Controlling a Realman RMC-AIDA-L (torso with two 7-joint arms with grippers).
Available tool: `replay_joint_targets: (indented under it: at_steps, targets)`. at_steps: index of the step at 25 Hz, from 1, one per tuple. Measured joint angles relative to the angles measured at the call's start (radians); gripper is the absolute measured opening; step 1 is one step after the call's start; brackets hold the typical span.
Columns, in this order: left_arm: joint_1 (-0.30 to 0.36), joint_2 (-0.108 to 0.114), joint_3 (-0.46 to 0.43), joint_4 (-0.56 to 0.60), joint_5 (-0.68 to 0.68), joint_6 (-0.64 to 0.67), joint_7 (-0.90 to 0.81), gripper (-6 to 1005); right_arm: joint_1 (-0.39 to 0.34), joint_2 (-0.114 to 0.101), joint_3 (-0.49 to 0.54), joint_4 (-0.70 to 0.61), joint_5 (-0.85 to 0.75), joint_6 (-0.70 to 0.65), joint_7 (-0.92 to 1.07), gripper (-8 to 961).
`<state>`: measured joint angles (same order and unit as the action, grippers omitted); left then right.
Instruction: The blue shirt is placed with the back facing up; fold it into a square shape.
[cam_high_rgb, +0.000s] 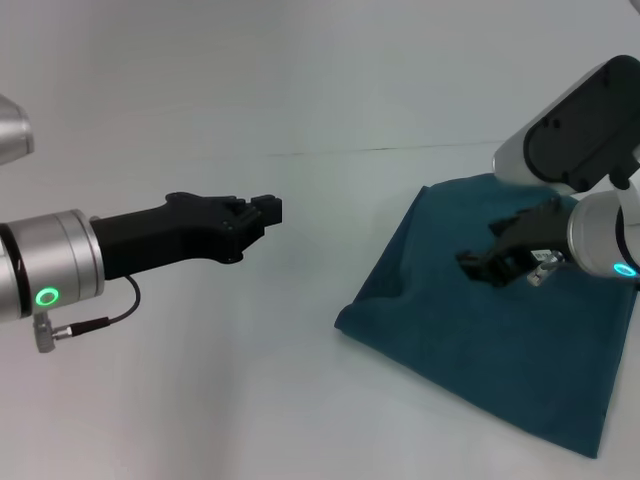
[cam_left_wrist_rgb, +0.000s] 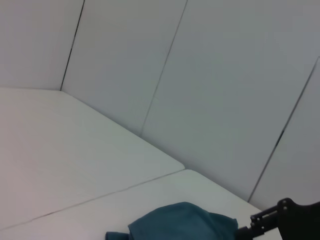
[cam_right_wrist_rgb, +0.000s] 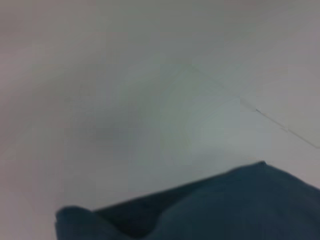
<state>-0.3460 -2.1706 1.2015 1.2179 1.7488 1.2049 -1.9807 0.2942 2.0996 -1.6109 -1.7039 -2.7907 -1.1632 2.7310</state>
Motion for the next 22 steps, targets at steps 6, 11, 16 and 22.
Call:
replay_joint_targets:
  at_steps: [6,11,16,22]
  targets:
    - [-0.003,0.001,-0.004,0.000,0.002,0.069,-0.003,49,-0.042,-0.003,0.023,-0.068,0.075,0.018,-0.034,548]
    - [0.003,0.005,-0.027,0.005,0.039,0.125,-0.004,49,-0.083,-0.004,0.118,-0.116,0.244,0.001,-0.124,549]
    - [0.008,0.005,-0.055,0.005,0.094,0.124,0.000,49,-0.135,-0.004,0.248,-0.117,0.473,-0.058,-0.267,547]
    - [-0.002,0.006,-0.055,0.003,0.170,0.126,0.019,138,-0.184,-0.004,0.382,-0.116,0.722,-0.178,-0.432,543]
